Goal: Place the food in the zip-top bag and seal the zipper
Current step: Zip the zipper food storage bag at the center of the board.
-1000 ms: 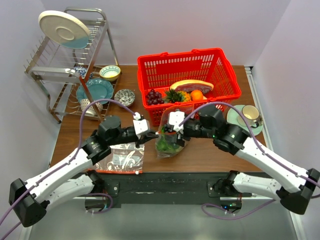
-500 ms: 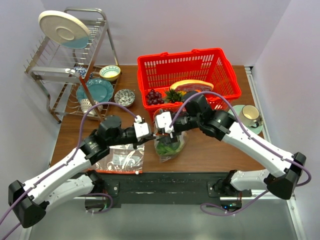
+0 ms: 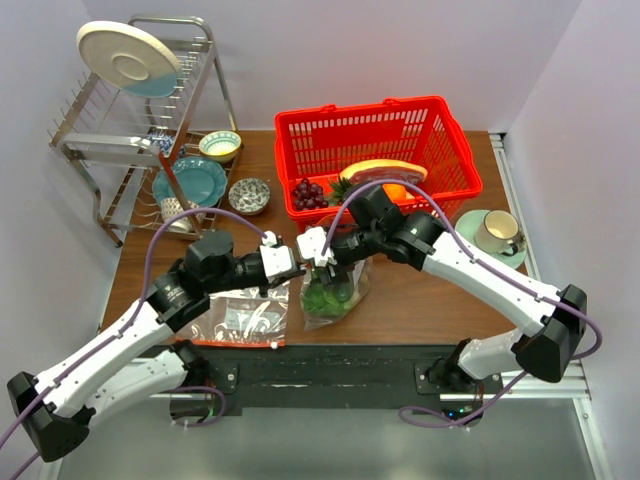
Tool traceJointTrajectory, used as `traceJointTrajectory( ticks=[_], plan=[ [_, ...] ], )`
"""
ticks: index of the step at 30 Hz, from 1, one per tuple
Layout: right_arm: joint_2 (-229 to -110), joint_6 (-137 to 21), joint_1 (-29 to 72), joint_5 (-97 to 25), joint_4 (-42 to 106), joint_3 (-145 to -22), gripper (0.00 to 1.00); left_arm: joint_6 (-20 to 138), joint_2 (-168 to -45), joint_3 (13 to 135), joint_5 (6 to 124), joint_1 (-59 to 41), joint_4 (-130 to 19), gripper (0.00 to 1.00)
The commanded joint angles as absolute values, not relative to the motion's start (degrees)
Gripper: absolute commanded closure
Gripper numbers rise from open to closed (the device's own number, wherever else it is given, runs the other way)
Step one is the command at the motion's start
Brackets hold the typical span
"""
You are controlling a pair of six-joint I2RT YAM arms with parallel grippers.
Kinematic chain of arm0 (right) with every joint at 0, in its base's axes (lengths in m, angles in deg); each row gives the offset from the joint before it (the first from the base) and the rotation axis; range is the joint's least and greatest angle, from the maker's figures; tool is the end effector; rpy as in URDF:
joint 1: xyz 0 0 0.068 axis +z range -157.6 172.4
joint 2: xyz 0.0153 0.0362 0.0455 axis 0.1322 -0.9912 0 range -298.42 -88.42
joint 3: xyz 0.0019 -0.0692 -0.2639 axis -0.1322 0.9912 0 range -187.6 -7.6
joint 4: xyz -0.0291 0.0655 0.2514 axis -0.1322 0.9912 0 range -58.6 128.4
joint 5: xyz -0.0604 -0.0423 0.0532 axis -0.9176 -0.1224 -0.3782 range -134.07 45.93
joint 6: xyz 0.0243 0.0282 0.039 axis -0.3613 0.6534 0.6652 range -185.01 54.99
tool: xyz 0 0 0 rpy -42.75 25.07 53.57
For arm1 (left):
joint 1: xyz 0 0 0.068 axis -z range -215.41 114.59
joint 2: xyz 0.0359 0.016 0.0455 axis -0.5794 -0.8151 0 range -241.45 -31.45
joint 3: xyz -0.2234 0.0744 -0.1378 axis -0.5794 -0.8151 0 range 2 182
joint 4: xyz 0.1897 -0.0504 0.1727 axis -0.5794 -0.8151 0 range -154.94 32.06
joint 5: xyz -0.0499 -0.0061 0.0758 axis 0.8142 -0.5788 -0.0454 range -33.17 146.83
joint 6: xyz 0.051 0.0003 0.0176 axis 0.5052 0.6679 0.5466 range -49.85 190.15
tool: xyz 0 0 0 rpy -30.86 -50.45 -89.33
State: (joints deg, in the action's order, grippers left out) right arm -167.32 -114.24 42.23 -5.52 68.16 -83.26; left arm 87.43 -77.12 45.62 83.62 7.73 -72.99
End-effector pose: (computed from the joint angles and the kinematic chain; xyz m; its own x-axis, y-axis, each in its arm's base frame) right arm 0.1735 0.2397 0.3532 0.4151 -0.4266 -0.8035 -0.9053 -0.2808 -0.3186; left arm 0.1230 -0.1372 0.3224 0.0699 0.2978 -0.9521 0.9467 0.2810 0.1574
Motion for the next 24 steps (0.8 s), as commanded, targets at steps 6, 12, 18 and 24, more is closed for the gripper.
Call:
traceJointTrajectory(
  ticks=[6, 12, 18, 24],
  plan=[
    [-167.35, -114.49, 42.24, -5.48, 69.28, -87.32, 0.75, 88.43, -75.84, 49.11, 83.72, 7.49, -72.71, 1.0],
    [-167.61, -114.93, 42.24, -5.83, 71.48, -88.55, 1.0, 87.03, -75.4, 48.59, 83.99, 7.49, -72.45, 0.95],
    [-165.6, -112.57, 42.24, -5.83, 67.89, -86.8, 1.0, 84.92, -74.61, 46.12, 83.9, 7.49, -69.55, 0.61],
    [-164.27, -111.68, 42.24, -6.89, 66.29, -85.65, 1.0, 83.86, -74.52, 44.54, 83.46, 7.57, -67.97, 0.61]
  ],
)
